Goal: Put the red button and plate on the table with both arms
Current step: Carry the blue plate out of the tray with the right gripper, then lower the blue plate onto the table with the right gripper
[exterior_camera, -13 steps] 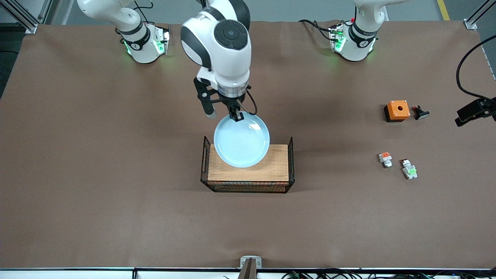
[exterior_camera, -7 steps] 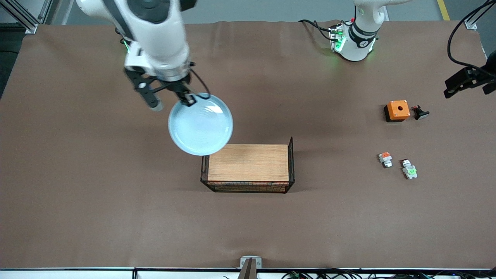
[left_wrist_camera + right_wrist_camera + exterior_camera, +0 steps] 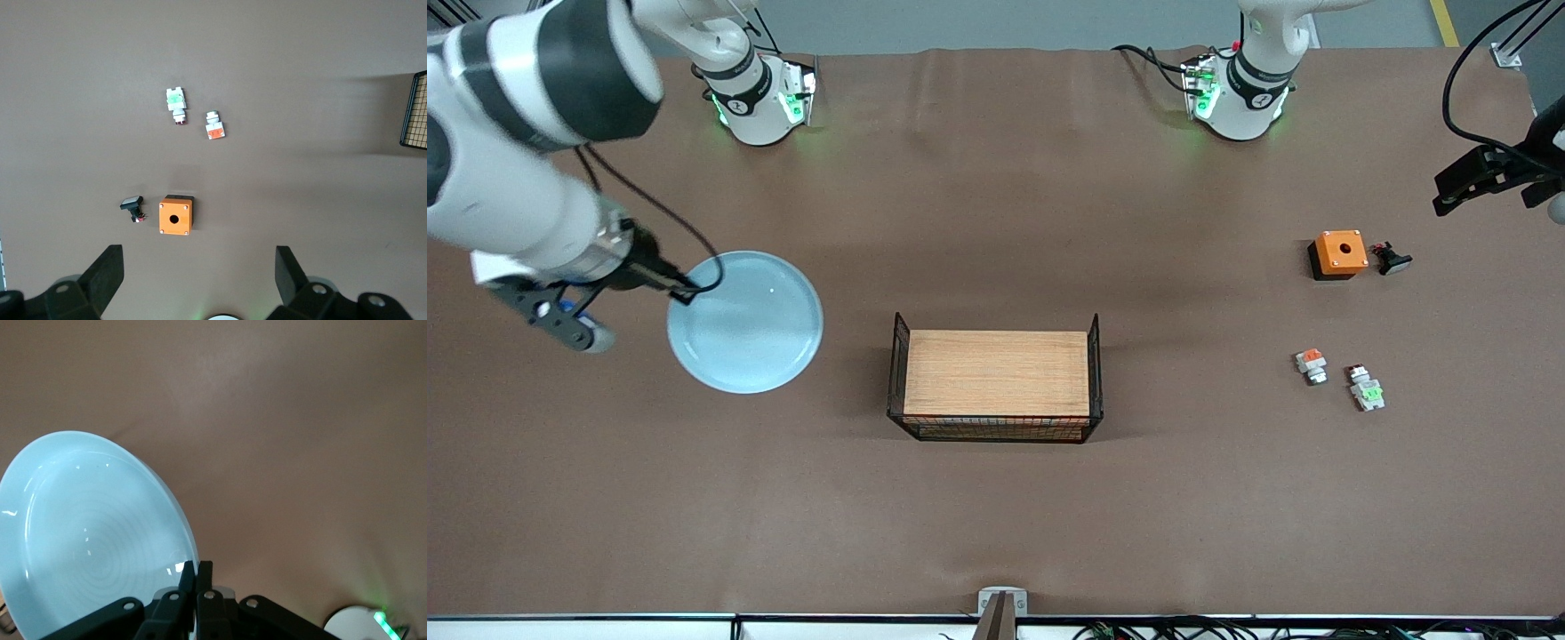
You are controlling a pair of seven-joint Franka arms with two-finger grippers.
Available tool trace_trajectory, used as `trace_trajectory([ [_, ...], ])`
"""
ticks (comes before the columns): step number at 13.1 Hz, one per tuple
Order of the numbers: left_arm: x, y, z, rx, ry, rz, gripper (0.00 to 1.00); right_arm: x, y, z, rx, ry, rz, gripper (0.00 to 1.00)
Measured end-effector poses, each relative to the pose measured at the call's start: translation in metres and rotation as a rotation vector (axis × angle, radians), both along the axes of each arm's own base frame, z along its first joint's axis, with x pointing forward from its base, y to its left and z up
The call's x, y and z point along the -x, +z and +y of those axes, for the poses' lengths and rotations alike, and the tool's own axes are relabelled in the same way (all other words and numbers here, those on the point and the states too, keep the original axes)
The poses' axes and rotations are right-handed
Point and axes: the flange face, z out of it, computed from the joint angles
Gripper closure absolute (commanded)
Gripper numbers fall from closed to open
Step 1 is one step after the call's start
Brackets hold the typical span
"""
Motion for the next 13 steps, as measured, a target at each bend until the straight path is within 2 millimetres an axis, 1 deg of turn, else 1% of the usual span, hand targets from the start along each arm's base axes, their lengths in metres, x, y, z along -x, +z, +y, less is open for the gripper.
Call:
trace_trajectory([
  [2,0.000,-0.001,0.001,0.000,0.002,0.002,0.00,-0.012,-0.024,-0.050,-0.029,0.090,-0.026,1.00],
  [3,0.000,-0.001,0.001,0.000,0.002,0.002,0.00,-0.016,-0.038,-0.070,-0.038,0.124,-0.044,1.00],
  [6,0.000,-0.002,0.003,0.000,0.006,0.005,0.00,-0.021,-0.092,-0.117,-0.055,0.232,-0.090,1.00],
  [9,0.000,-0.002,0.003,0.000,0.007,0.008,0.00,-0.021,-0.135,-0.143,-0.063,0.294,-0.105,0.99],
  [13,0.000,-0.003,0.003,0.000,0.006,0.009,0.00,-0.025,-0.190,-0.175,-0.079,0.398,-0.109,0.99],
])
